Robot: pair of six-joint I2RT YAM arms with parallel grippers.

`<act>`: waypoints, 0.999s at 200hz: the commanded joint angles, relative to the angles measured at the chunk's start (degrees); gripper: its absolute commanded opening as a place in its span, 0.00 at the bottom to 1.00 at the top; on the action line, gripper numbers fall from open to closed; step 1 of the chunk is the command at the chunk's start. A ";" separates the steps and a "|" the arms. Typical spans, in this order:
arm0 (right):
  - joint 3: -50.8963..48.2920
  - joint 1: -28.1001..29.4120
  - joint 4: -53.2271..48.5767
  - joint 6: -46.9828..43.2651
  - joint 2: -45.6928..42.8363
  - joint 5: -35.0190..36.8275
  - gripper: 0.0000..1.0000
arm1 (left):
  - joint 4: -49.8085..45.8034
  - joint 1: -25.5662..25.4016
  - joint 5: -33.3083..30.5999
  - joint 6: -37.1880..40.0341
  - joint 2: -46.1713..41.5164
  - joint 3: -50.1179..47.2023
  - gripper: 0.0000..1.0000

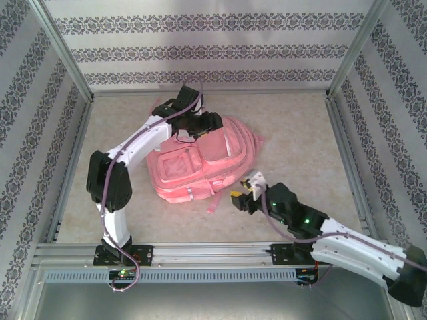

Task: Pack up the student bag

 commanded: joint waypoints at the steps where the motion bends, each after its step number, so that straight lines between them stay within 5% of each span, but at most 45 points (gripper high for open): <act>1: -1.55 -2.52 -3.66 8.85 -5.68 6.25 0.52 | -5.14 -0.11 0.46 5.23 -5.58 -3.44 0.60; 106: -2.41 -4.13 -20.72 19.52 -19.27 12.87 0.42 | 12.53 -5.76 8.68 -8.82 4.89 -4.64 0.48; 200: -4.96 -4.22 -15.97 19.66 -17.38 12.11 0.40 | 14.44 -6.29 9.83 -9.69 5.97 -4.32 0.27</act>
